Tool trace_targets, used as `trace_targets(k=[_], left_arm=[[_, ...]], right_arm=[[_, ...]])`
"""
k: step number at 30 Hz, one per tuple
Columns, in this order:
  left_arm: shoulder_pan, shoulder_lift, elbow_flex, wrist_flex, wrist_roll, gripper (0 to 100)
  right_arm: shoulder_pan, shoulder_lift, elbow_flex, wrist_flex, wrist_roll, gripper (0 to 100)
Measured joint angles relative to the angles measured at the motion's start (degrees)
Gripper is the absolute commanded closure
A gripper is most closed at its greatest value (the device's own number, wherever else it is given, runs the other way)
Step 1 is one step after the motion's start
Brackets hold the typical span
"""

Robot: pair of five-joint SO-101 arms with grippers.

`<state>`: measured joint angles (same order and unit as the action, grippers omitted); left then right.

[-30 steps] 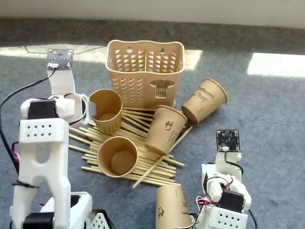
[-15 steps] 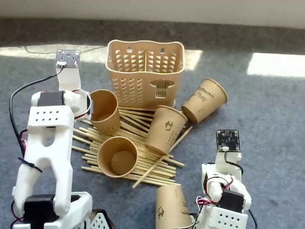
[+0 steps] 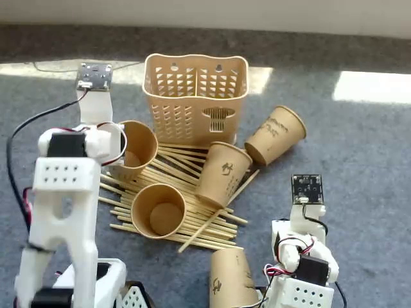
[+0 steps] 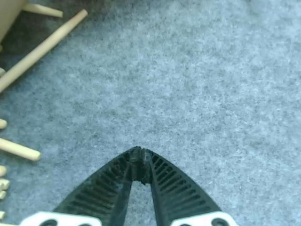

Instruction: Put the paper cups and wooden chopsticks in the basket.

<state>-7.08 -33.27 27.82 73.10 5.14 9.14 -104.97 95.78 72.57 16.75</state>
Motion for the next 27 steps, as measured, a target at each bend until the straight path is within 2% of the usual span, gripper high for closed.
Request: trace_targets(k=[5, 11, 18, 21, 27], left_arm=[[-0.09, -10.11, -3.16, 5.19, 2.37, 99], [0.09, -11.78, -12.66, 8.53, 2.64, 99], [8.09, -11.78, -21.71, 8.53, 7.38, 99], [11.25, -11.78, -23.03, 5.63, 9.41, 99], [16.70, -11.87, -22.33, -5.36, 10.29, 99]], right_arm=[[0.00, 0.00, 0.00, 0.00, 0.00, 99.3], [0.00, 0.00, 0.00, 0.00, 0.00, 99.3], [0.00, 0.00, 0.00, 0.00, 0.00, 99.3], [0.00, 0.00, 0.00, 0.00, 0.00, 99.3], [0.00, 0.00, 0.00, 0.00, 0.00, 99.3]])
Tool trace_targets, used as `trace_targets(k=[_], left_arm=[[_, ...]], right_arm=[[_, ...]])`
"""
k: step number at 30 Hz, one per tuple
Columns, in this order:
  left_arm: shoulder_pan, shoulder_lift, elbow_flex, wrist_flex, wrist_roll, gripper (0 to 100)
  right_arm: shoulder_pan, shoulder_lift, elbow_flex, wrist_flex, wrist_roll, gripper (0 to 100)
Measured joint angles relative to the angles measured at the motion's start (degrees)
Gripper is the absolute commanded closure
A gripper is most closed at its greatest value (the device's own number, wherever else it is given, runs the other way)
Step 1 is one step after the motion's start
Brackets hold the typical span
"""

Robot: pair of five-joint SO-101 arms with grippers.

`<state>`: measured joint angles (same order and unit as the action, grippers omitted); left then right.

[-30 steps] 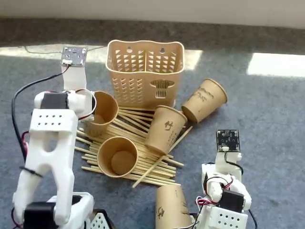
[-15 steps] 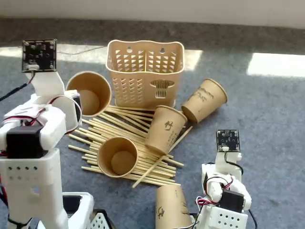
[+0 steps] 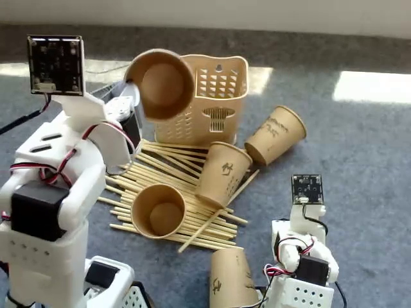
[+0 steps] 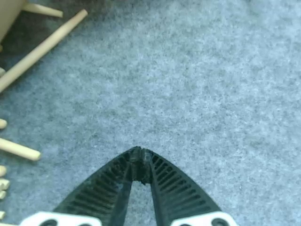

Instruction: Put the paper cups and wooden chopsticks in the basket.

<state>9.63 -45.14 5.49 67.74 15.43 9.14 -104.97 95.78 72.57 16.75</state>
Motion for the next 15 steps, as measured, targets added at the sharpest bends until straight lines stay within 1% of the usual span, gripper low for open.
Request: trace_targets(k=[11, 15], left_arm=[[6.95, 0.18, 11.08, -22.07, 0.00, 99], [7.65, 4.22, 12.48, -27.16, 0.00, 99]], right_arm=[[0.00, 0.00, 0.00, 0.00, 0.00, 99.3], [0.00, 0.00, 0.00, 0.00, 0.00, 99.3]])
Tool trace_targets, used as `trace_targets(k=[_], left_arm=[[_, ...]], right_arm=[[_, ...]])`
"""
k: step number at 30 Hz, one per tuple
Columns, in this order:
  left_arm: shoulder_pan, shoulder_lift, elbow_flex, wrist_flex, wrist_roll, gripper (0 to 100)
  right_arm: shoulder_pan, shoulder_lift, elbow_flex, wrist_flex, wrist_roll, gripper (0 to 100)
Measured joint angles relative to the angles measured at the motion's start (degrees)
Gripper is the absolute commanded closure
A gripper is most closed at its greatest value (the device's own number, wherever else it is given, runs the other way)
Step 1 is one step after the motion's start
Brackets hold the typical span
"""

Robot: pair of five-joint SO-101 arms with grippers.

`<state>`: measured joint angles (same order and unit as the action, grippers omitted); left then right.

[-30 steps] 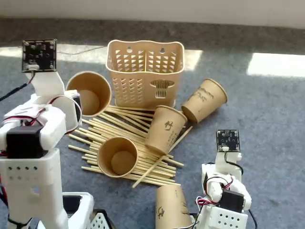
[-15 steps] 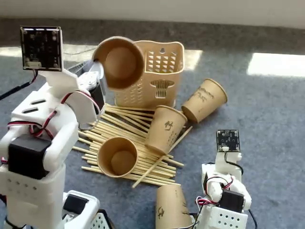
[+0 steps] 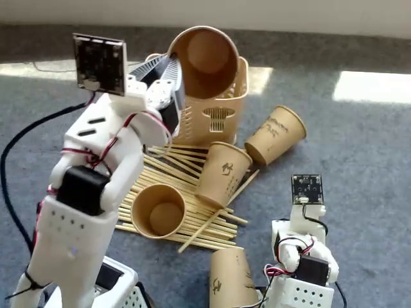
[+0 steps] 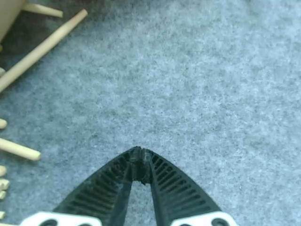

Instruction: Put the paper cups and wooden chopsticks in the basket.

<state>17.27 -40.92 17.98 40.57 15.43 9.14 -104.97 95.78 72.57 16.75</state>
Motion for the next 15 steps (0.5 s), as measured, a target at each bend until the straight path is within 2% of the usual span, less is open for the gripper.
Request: trace_targets(k=[11, 15], left_arm=[[0.00, 18.73, -4.66, -0.44, 0.00, 99], [0.18, 22.42, -7.74, 1.58, 0.09, 95]], right_arm=[[0.00, 0.00, 0.00, 0.00, 0.00, 99.3], [0.00, 0.00, 0.00, 0.00, 0.00, 99.3]])
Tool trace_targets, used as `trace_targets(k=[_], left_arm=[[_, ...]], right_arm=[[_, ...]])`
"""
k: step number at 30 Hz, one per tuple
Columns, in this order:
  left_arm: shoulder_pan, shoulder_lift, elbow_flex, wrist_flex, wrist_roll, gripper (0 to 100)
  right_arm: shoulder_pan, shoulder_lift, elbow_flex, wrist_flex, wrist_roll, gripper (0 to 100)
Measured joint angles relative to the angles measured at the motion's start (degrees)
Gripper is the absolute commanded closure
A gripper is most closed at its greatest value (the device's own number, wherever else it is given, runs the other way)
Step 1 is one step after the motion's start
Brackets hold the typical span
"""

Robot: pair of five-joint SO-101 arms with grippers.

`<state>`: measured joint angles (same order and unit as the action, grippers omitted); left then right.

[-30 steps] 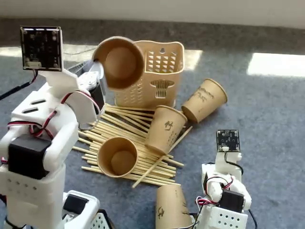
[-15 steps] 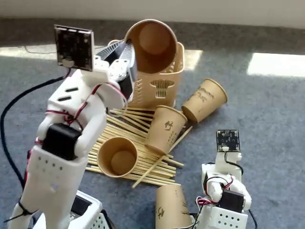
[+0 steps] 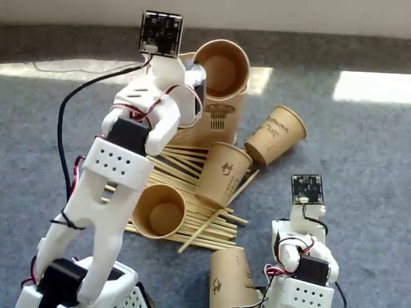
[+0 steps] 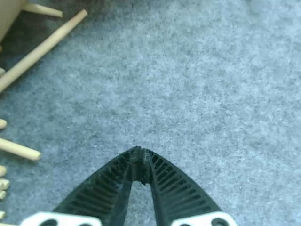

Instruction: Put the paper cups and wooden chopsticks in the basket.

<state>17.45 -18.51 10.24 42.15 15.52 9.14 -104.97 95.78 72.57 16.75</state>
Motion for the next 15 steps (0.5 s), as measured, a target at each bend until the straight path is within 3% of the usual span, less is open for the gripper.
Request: trace_targets(k=[4, 15], left_arm=[[-0.09, 2.02, -2.46, 2.55, 0.00, 81], [-0.09, 2.73, -8.70, 7.47, 0.00, 81]], right_arm=[[0.00, 0.00, 0.00, 0.00, 0.00, 99.3], [0.00, 0.00, 0.00, 0.00, 0.00, 99.3]])
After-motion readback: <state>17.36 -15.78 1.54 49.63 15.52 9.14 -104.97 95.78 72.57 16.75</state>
